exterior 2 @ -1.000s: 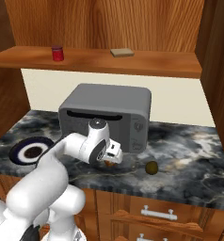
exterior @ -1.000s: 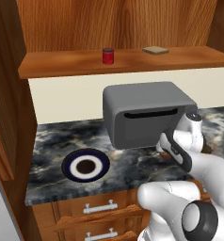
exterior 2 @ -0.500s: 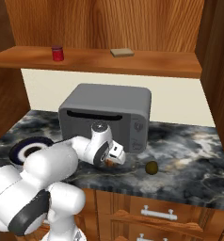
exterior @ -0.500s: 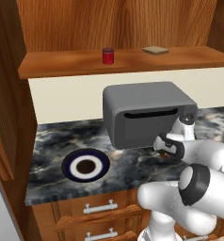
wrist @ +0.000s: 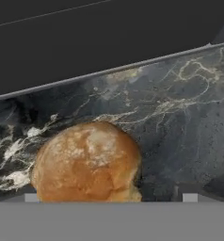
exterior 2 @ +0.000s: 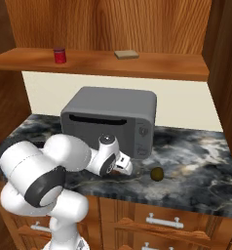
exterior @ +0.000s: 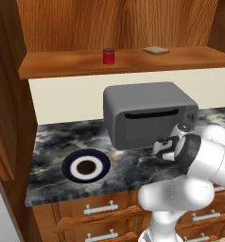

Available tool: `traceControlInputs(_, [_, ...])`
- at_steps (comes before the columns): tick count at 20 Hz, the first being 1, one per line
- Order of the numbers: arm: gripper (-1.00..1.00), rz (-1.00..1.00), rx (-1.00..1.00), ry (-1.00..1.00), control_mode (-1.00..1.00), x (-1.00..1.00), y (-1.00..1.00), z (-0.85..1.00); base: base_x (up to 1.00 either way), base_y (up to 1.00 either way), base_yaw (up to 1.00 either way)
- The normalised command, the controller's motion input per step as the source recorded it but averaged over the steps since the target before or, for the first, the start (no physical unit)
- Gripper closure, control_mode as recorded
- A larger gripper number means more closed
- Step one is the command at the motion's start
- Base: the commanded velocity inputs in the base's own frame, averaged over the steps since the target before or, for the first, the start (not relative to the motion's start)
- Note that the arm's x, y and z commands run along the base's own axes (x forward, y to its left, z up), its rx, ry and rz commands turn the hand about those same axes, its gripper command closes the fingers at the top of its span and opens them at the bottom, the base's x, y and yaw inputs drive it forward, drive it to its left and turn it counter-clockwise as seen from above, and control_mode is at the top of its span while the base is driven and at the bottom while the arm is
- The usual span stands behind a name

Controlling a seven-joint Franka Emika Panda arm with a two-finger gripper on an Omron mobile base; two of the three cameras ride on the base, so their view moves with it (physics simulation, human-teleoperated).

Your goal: Pick the avocado and bread from the counter and place them on the plate. Then pick the jam from the cabinet and place it next to the plate. Lastly close the cabinet door.

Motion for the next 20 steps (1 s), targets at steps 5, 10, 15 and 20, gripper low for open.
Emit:
traceControlInputs(5, [-1.00,0.00,0.00,-0.18,-1.00,0.27,0.00,-0.58,0.00,0.00,0.00])
traceControlInputs(10, [1.00,-0.01,0.00,-0.03,-1.00,0.11,0.00,-0.09,0.00,0.00,0.00])
traceControlInputs(15, [1.00,-0.06,0.00,-0.02,-1.00,-0.36,0.15,0.76,0.00,0.00,0.00])
traceControlInputs(20, [1.00,0.00,0.01,0.00,-1.00,-0.90,0.48,0.98,0.00,0.00,0.00])
